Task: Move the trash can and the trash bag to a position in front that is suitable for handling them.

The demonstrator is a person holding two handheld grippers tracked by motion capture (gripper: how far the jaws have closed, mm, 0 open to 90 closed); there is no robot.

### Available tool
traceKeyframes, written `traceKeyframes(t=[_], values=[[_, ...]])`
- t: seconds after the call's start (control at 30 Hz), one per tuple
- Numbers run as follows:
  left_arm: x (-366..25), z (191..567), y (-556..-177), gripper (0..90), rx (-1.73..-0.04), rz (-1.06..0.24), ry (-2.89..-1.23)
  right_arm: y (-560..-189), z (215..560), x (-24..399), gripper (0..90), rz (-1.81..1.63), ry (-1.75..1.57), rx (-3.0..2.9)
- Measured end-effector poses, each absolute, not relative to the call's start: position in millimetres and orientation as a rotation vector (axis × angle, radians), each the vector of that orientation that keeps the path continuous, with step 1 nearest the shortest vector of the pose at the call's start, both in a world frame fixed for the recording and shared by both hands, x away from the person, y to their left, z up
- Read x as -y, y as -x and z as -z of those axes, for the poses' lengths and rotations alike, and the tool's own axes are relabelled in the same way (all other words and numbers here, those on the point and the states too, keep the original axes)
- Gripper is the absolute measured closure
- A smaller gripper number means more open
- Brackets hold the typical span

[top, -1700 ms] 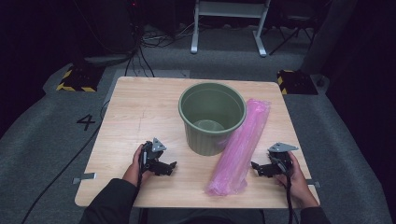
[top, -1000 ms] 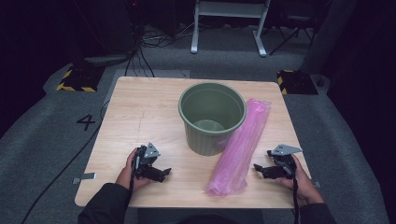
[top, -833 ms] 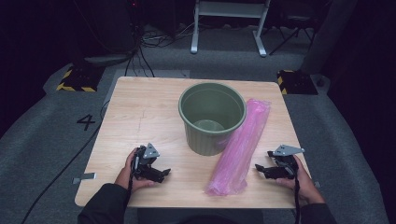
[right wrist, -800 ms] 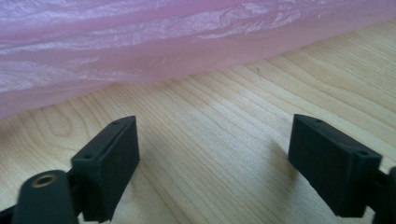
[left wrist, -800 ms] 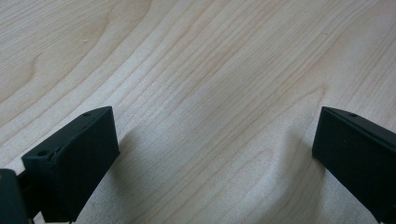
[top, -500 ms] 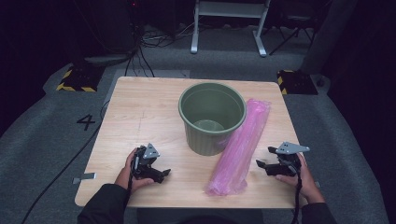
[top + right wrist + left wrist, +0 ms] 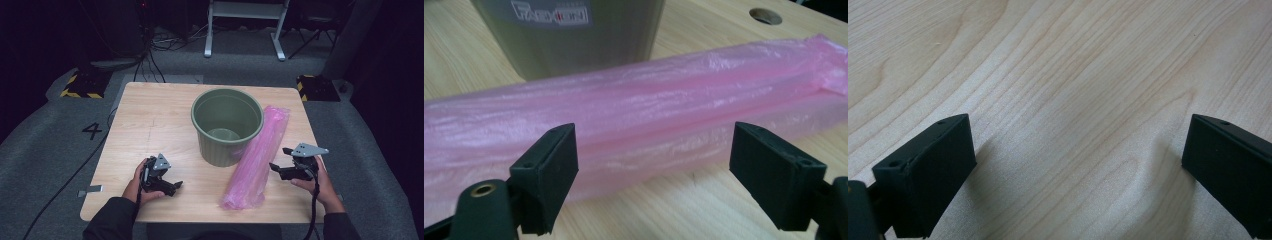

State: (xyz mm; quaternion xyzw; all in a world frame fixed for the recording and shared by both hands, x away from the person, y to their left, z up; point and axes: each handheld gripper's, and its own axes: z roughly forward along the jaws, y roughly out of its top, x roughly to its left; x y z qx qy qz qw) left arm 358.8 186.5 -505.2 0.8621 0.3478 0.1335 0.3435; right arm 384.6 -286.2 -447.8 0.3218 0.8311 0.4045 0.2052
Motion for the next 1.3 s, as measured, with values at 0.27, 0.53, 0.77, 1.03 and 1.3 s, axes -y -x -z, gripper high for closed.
traceKeyframes(t=[0.27,0.53,0.77,1.03,1.3], values=[[-187,505,-359,0.5,-0.903,-0.351,-2.239,-397,440,270,18.9,-1.168,-0.863,-2.317],[-186,505,-359,0.5,-0.903,-0.350,-2.239,-408,439,246,18.7,-1.216,-0.903,-2.285],[-186,505,-359,0.5,-0.907,-0.352,-2.238,-411,443,226,19.2,-1.228,-0.872,-2.288],[-186,505,-359,0.4,-0.910,-0.351,-2.237,-415,444,204,18.0,-1.254,-0.826,-2.316],[-186,505,-359,0.4,-0.911,-0.352,-2.237,-419,448,184,17.2,-1.238,-0.799,-2.321]])
